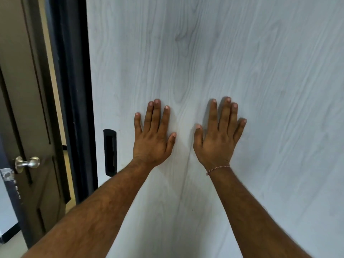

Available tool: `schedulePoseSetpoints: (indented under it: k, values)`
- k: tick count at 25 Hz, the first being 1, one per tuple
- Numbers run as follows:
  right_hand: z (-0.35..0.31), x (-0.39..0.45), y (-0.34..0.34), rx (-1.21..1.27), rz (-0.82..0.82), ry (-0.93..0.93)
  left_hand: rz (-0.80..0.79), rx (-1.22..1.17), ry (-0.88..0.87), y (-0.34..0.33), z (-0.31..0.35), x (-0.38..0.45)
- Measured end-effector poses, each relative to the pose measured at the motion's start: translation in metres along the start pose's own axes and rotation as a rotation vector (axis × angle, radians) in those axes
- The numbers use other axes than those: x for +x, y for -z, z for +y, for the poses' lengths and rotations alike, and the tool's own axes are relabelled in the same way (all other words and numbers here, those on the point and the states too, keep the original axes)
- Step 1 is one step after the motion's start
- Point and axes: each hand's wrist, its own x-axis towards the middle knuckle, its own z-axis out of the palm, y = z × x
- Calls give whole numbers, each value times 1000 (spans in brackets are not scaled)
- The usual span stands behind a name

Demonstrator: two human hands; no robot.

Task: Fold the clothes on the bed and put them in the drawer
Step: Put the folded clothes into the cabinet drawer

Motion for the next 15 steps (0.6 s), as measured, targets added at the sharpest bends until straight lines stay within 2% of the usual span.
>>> schedulePoseSetpoints:
  k: [6,15]
  values:
    - [-8,37,5,-70,7,-29,78,32,-107,24,15,52]
    - [7,20,-10,-149,-60,-25,82,49,-126,1,6,50]
